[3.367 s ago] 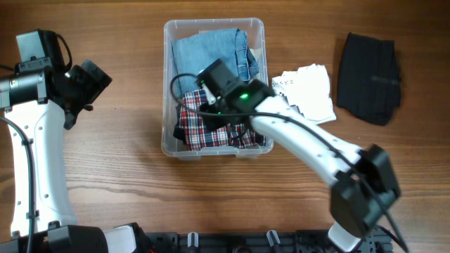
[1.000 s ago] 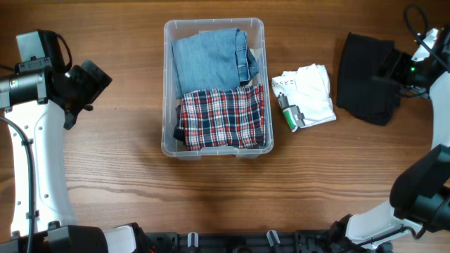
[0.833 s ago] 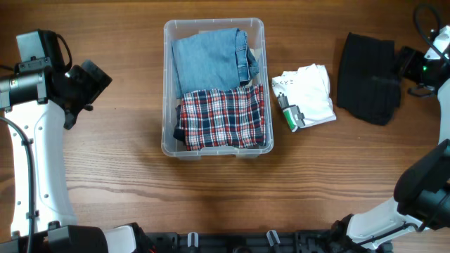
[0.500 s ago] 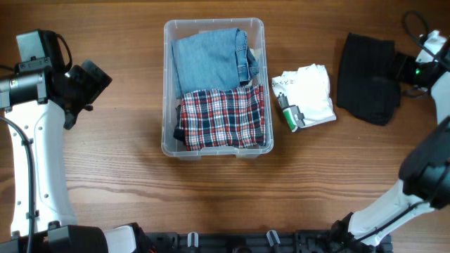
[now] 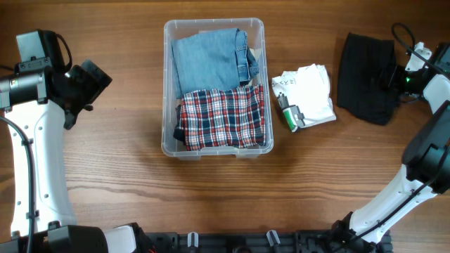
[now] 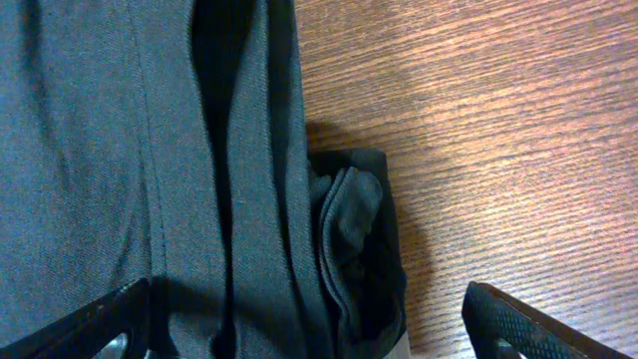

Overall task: Pack container
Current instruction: 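Grasp and lift the black garment with the right gripper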

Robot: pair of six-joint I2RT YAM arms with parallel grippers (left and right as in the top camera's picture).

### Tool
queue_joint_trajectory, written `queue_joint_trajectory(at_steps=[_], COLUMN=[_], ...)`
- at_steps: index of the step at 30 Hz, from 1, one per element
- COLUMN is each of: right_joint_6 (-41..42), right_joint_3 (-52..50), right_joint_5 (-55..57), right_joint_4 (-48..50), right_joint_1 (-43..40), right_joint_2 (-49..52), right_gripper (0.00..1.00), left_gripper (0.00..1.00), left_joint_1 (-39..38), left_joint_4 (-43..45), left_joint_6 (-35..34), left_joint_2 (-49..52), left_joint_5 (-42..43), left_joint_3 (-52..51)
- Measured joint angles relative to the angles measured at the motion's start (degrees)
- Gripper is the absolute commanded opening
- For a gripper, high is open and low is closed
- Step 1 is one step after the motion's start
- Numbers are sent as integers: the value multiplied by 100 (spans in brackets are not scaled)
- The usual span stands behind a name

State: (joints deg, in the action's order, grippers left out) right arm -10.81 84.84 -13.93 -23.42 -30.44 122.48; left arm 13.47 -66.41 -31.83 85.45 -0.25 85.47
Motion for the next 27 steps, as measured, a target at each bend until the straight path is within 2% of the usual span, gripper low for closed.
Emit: queue_joint_trajectory(at_steps=[14, 15, 16, 17, 18, 19, 21, 24, 27], right_joint_6=[179, 219, 271, 308, 345, 367, 372, 396, 411], right_joint_3=[24, 44, 76, 83, 90, 92, 116, 181, 184], right_joint_5=[-197, -227, -293, -348, -417, -507, -599, -706, -726], right_joint_4=[-160, -179, -210, -223, -229, -251, -304, -398, -417], right_joint_1=[-15, -20, -39, -48, -48, -42, -22, -20, -20], right_joint_2=[136, 166, 199, 210, 214, 221, 225, 223, 199], right_gripper=[96, 92, 83, 71, 52, 39, 20, 4, 4], left_gripper=[100, 100, 100, 100, 100, 100, 100, 100, 100], left_joint_1=[0, 0, 0, 0, 0, 0, 0, 0, 0], left_joint_4=[0, 0, 0, -2, 0, 0, 0, 0, 0], left_joint_6=[0, -2, 0, 0, -2, 0, 0, 0, 0], left_joint_2=[0, 0, 0, 0, 0, 0, 0, 0, 0], left_joint_5=[-2, 0, 0, 0, 0, -2, -2, 0, -2], left_joint_3=[0, 0, 0, 0, 0, 0, 0, 0, 0])
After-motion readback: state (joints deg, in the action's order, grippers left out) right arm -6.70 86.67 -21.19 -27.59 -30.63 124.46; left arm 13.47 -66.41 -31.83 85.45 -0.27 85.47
